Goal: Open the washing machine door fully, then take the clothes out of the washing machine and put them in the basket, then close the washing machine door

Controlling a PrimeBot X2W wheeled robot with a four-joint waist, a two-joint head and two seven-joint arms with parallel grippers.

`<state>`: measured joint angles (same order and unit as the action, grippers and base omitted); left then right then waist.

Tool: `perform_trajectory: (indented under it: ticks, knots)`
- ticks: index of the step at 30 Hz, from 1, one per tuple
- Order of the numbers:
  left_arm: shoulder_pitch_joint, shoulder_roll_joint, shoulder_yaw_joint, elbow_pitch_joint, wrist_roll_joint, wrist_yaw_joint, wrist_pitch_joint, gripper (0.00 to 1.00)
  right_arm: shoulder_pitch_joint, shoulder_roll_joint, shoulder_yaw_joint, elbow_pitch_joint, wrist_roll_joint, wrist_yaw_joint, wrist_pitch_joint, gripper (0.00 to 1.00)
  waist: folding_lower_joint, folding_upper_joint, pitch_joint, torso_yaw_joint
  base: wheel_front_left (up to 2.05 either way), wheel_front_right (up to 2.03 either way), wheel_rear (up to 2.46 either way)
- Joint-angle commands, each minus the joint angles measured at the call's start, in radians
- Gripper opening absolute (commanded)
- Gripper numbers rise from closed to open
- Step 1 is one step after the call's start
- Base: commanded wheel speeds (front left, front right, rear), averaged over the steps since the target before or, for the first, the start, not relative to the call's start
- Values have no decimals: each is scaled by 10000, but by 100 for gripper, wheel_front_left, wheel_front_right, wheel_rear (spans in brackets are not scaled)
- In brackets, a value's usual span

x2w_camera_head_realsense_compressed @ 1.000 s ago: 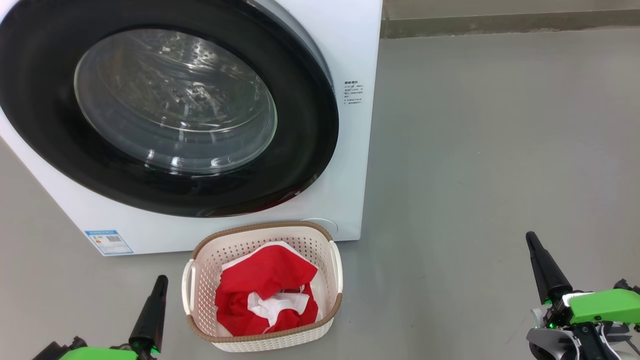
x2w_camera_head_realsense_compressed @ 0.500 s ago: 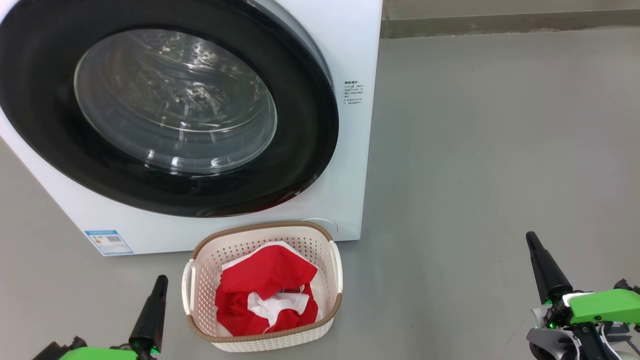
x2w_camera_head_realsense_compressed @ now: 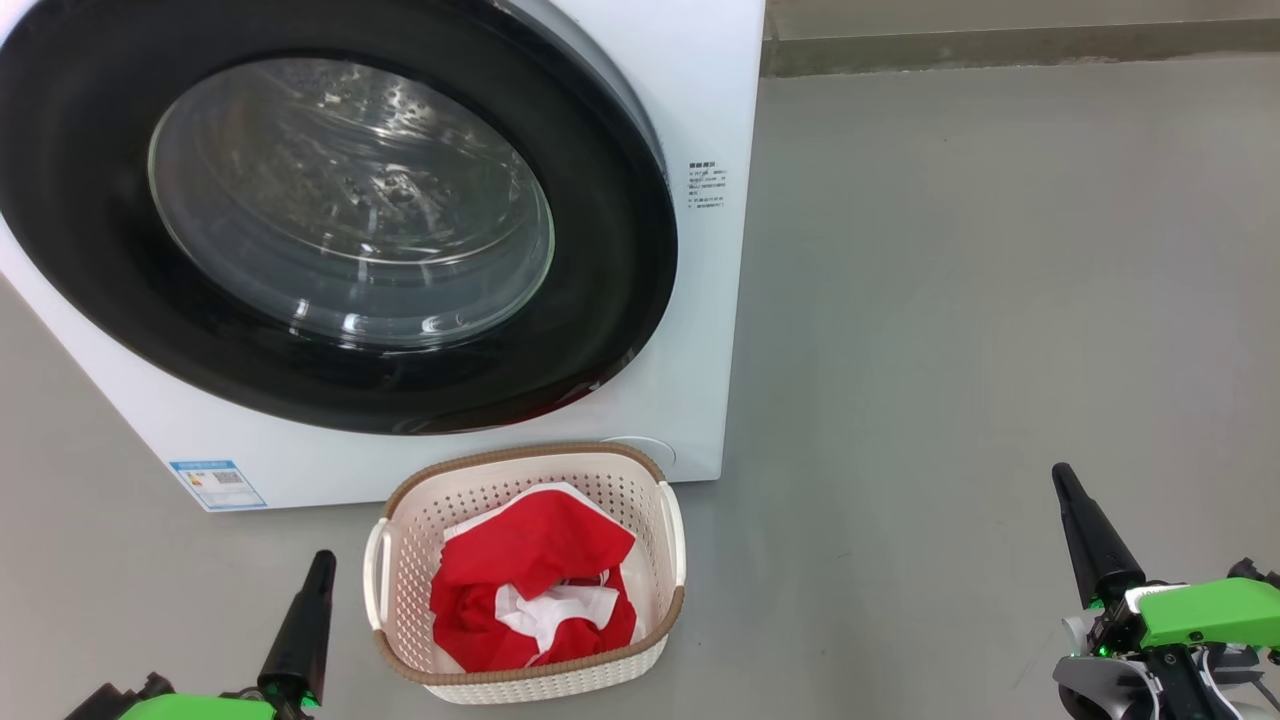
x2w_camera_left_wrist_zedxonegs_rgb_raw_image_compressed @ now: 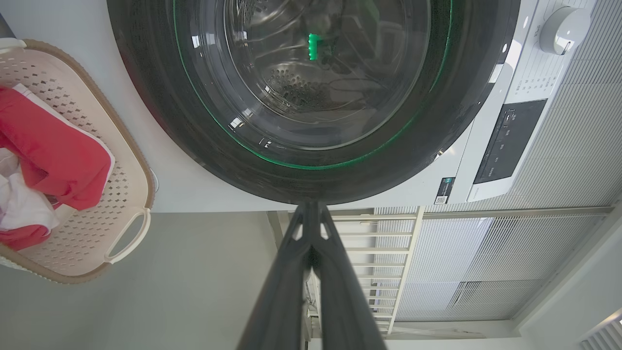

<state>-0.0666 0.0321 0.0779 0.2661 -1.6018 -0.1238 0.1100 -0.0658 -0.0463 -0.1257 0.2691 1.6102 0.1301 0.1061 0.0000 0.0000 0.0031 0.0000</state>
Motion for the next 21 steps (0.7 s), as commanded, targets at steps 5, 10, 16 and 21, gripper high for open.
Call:
perform_trajectory:
  ticks: [5,10,16,21]
  knots:
    - [-414,181,358,-210,-69,-69,32,0,-420,-52,126,-244,-11,6,65,0,0,0,0,0,0,0,0]
    - [-414,181,358,-210,-69,-69,32,0,-420,-51,124,-244,-12,6,66,0,0,0,0,0,0,0,0]
    - [-414,181,358,-210,-69,-69,32,0,-421,-50,123,-244,-13,6,68,0,0,0,0,0,0,0,0]
    - [-414,181,358,-210,-69,-69,32,0,-421,-49,121,-244,-15,6,69,0,0,0,0,0,0,0,0]
